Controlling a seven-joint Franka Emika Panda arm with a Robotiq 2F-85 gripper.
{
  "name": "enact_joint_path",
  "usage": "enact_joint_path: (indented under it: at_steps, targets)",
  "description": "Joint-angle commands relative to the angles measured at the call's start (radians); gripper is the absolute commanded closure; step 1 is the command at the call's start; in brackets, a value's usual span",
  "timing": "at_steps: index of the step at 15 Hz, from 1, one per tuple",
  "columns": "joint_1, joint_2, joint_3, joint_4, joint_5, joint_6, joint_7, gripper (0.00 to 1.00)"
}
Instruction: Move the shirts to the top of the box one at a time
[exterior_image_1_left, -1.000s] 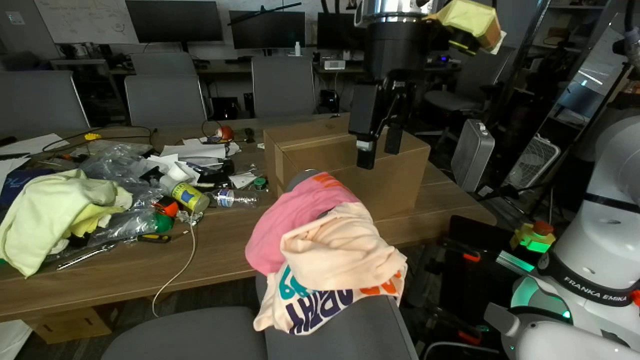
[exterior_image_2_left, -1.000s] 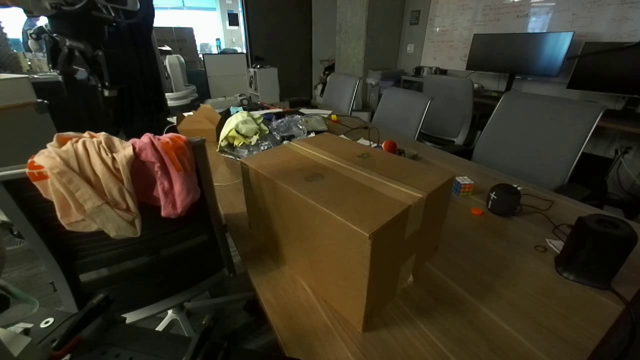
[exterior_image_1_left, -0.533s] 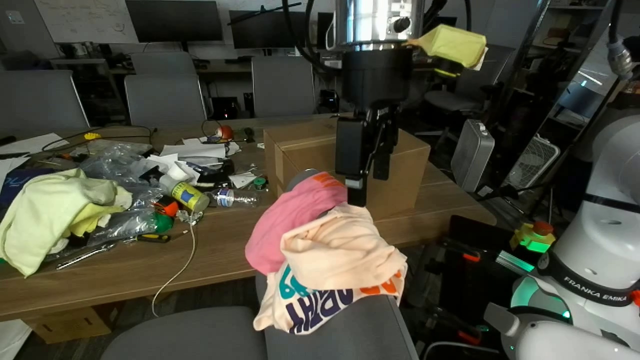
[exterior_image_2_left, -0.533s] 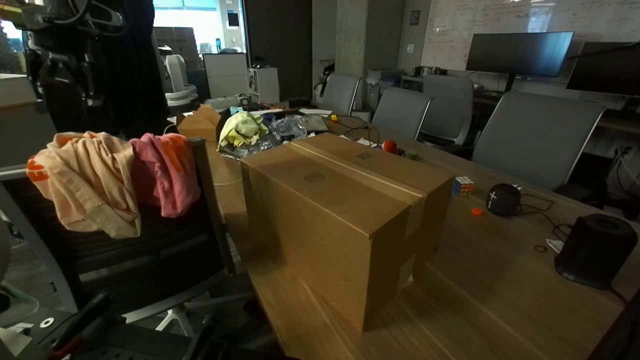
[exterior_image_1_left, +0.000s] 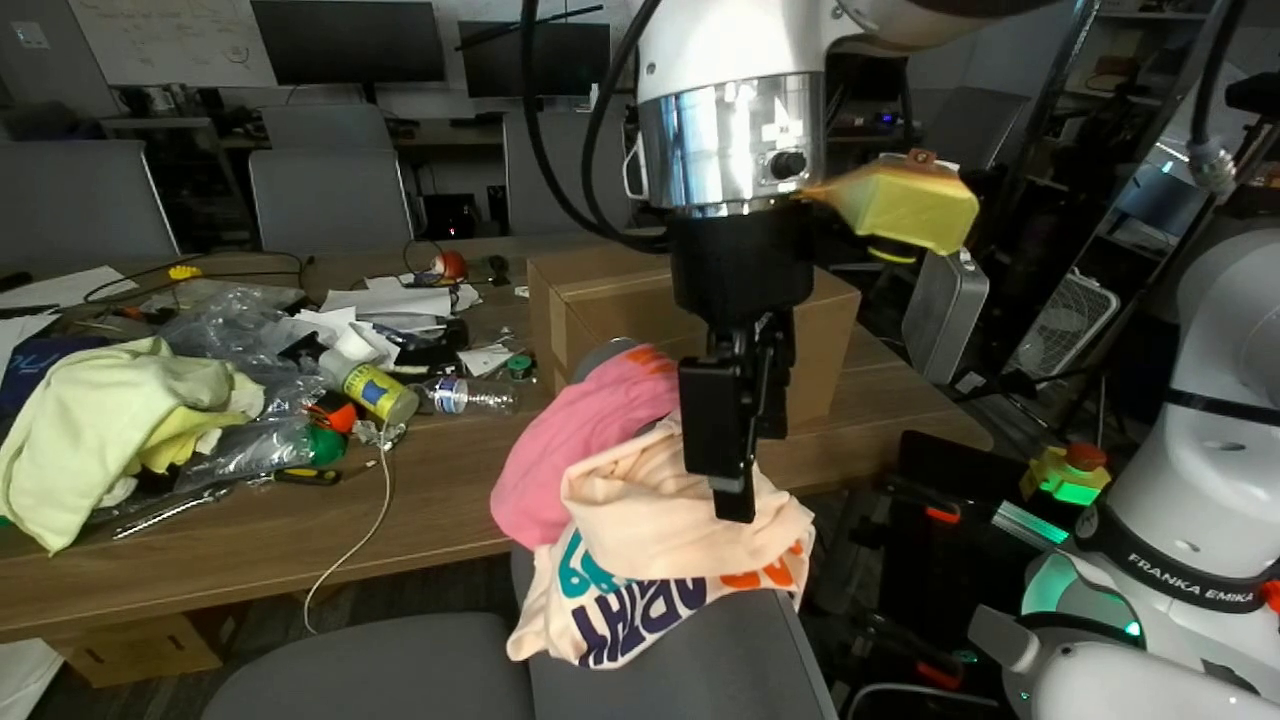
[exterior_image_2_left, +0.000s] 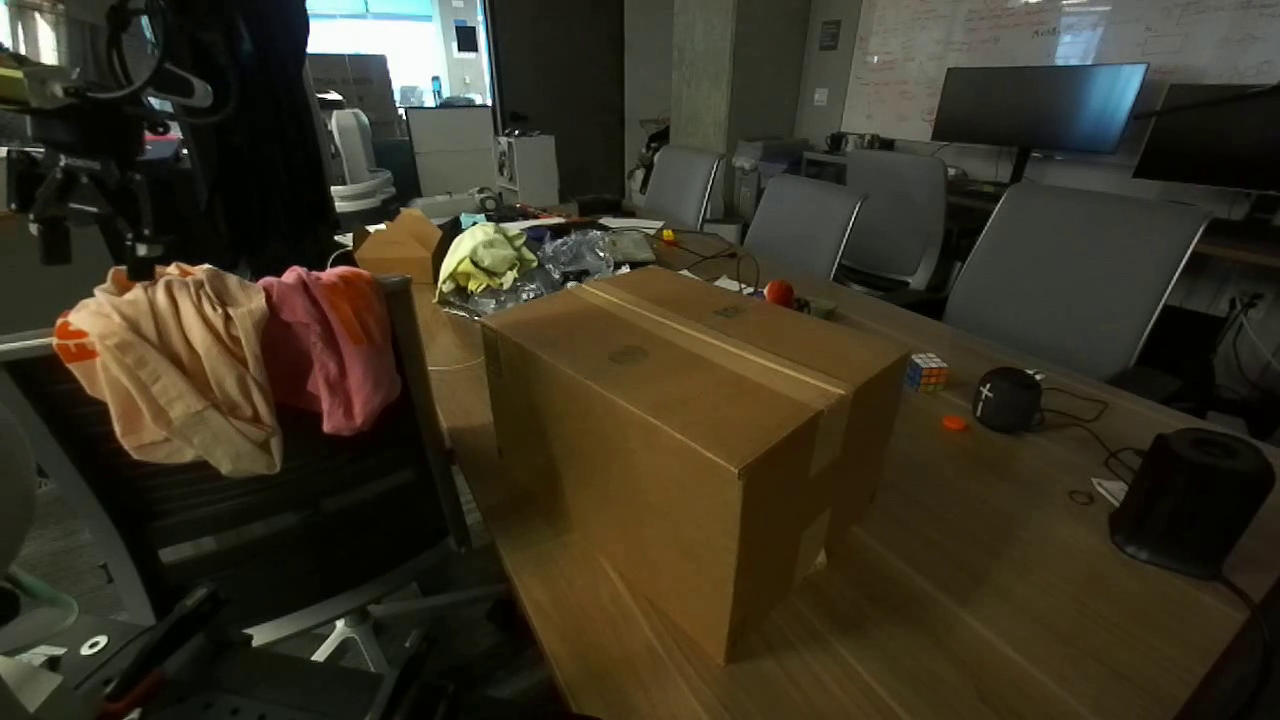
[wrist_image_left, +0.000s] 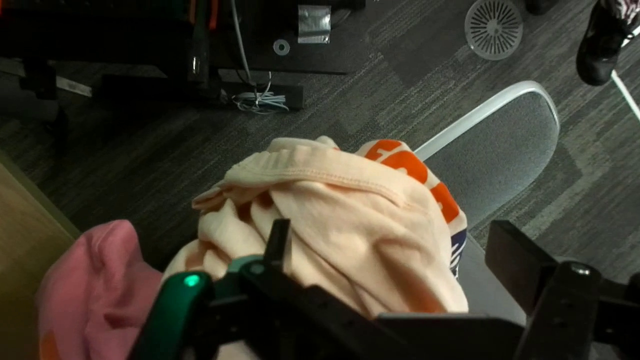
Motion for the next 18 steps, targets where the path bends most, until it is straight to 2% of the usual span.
enact_joint_path:
  at_steps: [1,9,13,14,15,18]
  targets:
    - [0.015,0.05,0.008,0.042,0.004,-0.006,-0.004,0.0]
    - [0.02,0.149,0.023,0.069,-0.054,0.067,0.055,0.0]
    - [0.023,0.181,0.021,0.087,-0.094,0.06,0.095,0.0]
    - [0.024,0.186,0.021,0.091,-0.102,0.058,0.102,0.25]
    - [0.024,0.19,0.021,0.096,-0.108,0.053,0.106,0.26]
    - [0.025,0.192,0.02,0.102,-0.124,0.047,0.124,0.51]
